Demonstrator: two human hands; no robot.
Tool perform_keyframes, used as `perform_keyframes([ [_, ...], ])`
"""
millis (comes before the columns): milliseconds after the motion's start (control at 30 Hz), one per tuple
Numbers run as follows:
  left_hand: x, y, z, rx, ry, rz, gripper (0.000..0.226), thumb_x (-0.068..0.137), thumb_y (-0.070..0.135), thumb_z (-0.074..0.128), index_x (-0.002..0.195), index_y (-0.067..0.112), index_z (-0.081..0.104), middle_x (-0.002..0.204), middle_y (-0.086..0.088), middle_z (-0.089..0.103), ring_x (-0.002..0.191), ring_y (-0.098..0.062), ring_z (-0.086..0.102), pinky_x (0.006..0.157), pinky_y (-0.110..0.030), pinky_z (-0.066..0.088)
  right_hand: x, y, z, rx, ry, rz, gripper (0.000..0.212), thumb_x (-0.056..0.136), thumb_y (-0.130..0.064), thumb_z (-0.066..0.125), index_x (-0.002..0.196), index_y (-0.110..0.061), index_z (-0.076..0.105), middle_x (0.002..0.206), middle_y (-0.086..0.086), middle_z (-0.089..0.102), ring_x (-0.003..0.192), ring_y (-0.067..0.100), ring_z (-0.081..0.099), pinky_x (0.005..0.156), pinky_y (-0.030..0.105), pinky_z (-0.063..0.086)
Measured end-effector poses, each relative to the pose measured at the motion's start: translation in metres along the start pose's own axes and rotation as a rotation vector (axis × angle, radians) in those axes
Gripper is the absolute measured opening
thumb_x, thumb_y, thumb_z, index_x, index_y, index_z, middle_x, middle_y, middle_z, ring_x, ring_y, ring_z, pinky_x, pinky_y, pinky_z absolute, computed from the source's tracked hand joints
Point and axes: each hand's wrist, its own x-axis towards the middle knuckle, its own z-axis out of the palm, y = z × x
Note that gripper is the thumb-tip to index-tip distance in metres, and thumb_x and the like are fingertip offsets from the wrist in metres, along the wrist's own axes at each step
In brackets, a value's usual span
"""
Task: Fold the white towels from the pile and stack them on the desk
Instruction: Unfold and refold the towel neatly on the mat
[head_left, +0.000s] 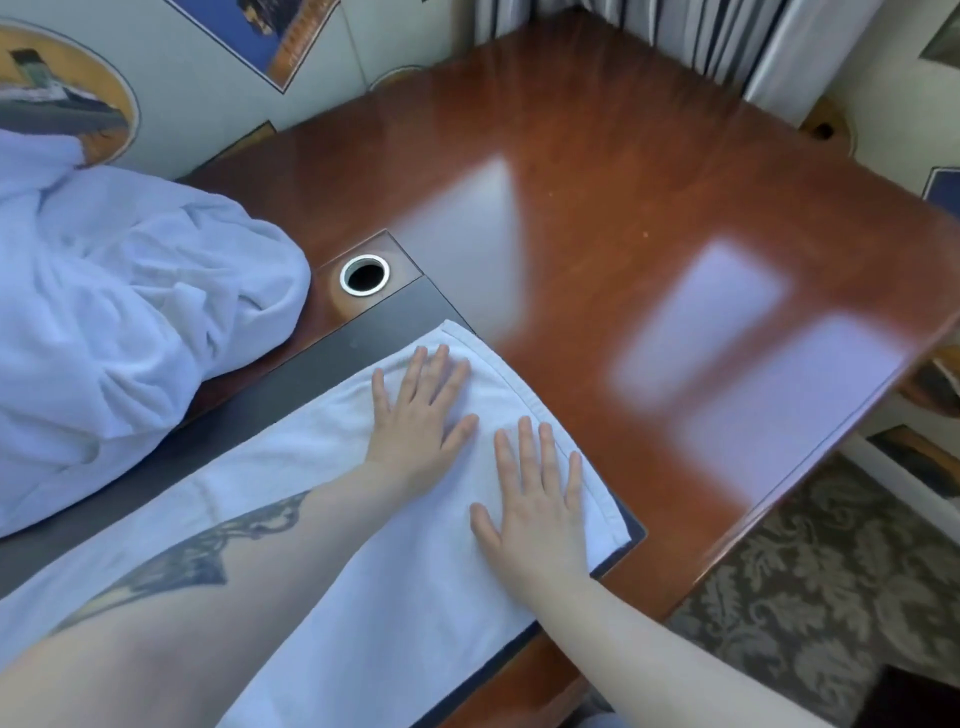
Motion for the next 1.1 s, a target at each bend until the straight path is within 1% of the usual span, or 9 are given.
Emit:
perform_keyframes([
  [133,0.025,0.010,0.004,-0.013,-0.021,0.025,0.063,0.093,0.063,0.009,0.152,0.045,-0.007,0.161,0.020,-0.016,0.144,-0.002,-0.027,0.115,-0.053,-0.016,0.022,0.018,-0.001,-0.049,-0.045,-0.099,0.075,0.093,-0.060,0.015,0.157,-0.022,0.006,0.163,0.002,-0.006,0.149,0.023,-0.013,0.119,0.046,-0.011],
  [267,0.042,0.006,0.003,0.024,-0.035,0.062,0.064,0.092,0.065,0.005,0.150,0.047,-0.014,0.159,0.021,-0.020,0.145,-0.004,-0.027,0.115,-0.055,-0.016,0.039,0.036,-0.006,-0.026,-0.007,-0.103,0.071,0.094,-0.058,0.025,0.155,-0.021,0.023,0.162,0.001,0.014,0.151,0.023,0.006,0.120,0.047,0.001],
  [333,0.051,0.007,-0.001,0.054,-0.059,0.090,0.063,0.094,0.064,0.008,0.151,0.045,-0.014,0.160,0.019,-0.020,0.146,-0.006,-0.026,0.115,-0.056,-0.014,0.047,0.043,-0.009,-0.019,-0.007,-0.085,0.071,0.094,-0.058,0.024,0.155,-0.022,0.023,0.163,0.001,0.014,0.151,0.021,0.007,0.120,0.047,0.002],
  [500,0.085,0.006,-0.026,0.046,-0.139,0.253,0.056,0.104,0.043,0.025,0.155,0.038,0.004,0.164,0.013,-0.005,0.150,-0.011,-0.008,0.118,-0.050,-0.006,0.056,0.068,-0.025,-0.017,-0.017,0.016,0.069,0.098,-0.057,0.024,0.157,-0.026,0.006,0.164,-0.003,-0.003,0.151,0.016,-0.010,0.120,0.040,-0.011],
  [633,0.122,0.002,-0.061,0.258,-0.075,0.319,0.060,0.097,0.002,0.036,0.151,0.029,0.030,0.160,0.009,0.023,0.146,-0.017,0.021,0.117,-0.040,0.012,0.032,0.081,-0.044,0.167,0.137,0.244,0.053,0.095,-0.039,0.055,0.145,-0.024,0.044,0.156,0.000,0.033,0.146,0.019,0.022,0.119,0.038,0.011],
  [733,0.137,0.010,-0.073,0.331,-0.106,0.340,0.065,0.088,-0.006,0.039,0.143,0.027,0.040,0.149,0.008,0.038,0.132,-0.018,0.040,0.102,-0.033,0.030,0.018,0.089,-0.055,0.329,0.139,0.353,0.043,0.086,-0.025,0.070,0.128,-0.023,0.058,0.132,-0.008,0.050,0.123,0.013,0.038,0.098,0.032,0.036],
  [867,0.137,0.026,-0.067,0.457,-0.042,0.300,0.053,0.085,-0.005,0.044,0.131,0.022,0.044,0.127,0.001,0.048,0.116,-0.021,0.045,0.077,-0.030,0.029,0.012,0.099,-0.071,0.443,-0.034,0.475,0.043,0.079,-0.024,0.073,0.114,-0.027,0.049,0.099,-0.010,0.050,0.084,0.007,0.050,0.058,0.021,0.035],
  [1000,0.132,0.034,-0.067,0.566,0.013,0.314,0.033,0.093,0.006,0.046,0.121,0.023,0.052,0.114,0.002,0.052,0.110,-0.021,0.046,0.080,-0.030,0.029,0.004,0.103,-0.080,0.403,-0.151,0.577,0.026,0.076,-0.032,0.071,0.091,-0.027,0.051,0.078,-0.007,0.057,0.075,0.012,0.055,0.052,0.028,0.035],
  [1100,0.121,0.032,-0.070,0.365,0.066,0.221,0.021,0.098,0.013,0.048,0.111,0.022,0.062,0.110,0.000,0.057,0.105,-0.024,0.050,0.082,-0.033,0.035,-0.004,0.101,-0.083,0.413,-0.130,0.526,0.015,0.075,-0.026,0.069,0.075,-0.023,0.054,0.073,-0.006,0.055,0.075,0.015,0.052,0.053,0.028,0.033],
])
